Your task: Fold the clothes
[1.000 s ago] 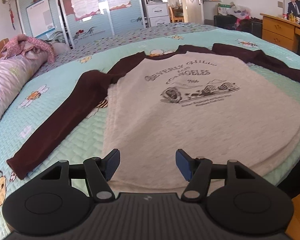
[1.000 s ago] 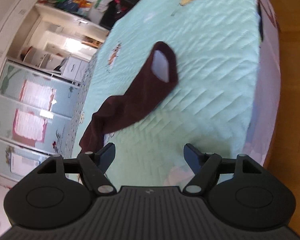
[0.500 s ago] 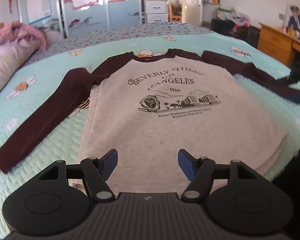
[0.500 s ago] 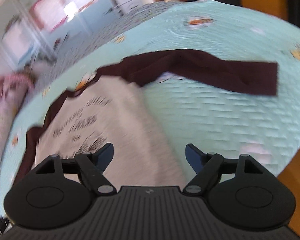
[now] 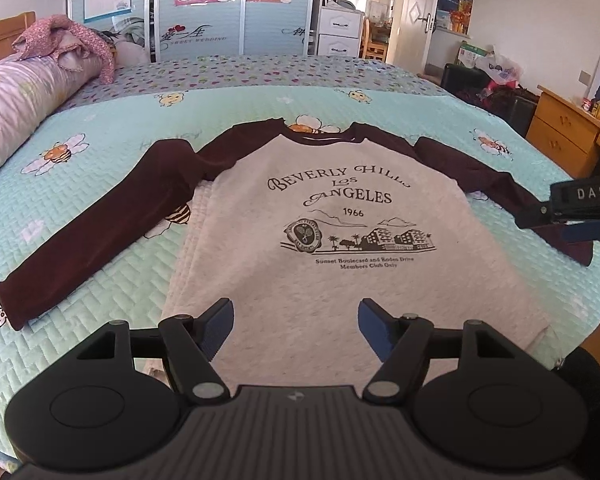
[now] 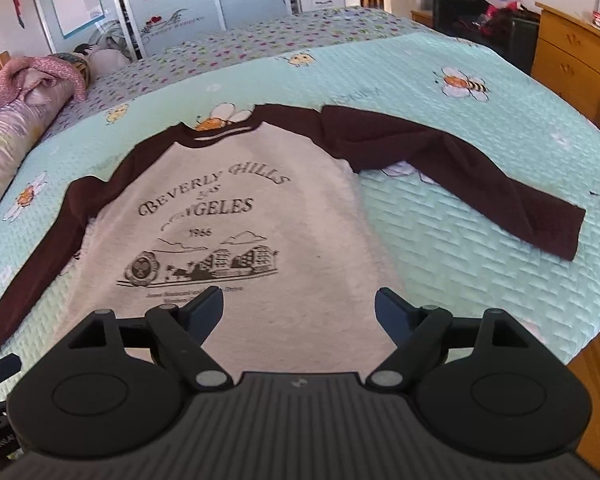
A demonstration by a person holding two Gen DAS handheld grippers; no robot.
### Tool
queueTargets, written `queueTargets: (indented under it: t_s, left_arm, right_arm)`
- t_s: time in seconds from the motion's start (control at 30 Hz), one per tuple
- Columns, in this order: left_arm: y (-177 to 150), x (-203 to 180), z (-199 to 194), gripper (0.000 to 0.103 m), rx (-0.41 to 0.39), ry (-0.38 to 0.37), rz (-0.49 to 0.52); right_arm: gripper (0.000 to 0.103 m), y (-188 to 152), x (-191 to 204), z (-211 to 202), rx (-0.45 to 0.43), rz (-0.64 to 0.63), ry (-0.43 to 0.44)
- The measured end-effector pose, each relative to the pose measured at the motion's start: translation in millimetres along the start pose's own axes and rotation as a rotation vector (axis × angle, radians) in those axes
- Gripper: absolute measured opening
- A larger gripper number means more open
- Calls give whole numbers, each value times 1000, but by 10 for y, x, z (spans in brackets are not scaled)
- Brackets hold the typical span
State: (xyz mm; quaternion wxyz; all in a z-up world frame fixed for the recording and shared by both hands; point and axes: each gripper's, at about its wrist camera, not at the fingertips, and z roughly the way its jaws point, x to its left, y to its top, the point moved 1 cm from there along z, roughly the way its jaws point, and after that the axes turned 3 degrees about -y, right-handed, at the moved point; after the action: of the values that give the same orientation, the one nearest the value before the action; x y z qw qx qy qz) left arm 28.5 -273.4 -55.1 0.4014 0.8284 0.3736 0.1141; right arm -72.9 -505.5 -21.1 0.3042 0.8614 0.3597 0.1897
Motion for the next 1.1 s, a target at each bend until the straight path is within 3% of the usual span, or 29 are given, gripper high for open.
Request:
queueTargets:
  t_s: [1.1]
  left_arm:
    - [-38,17,6,72,35,-9,-17]
  right_arm:
    - [84,278,505,-453,-134,-113,10]
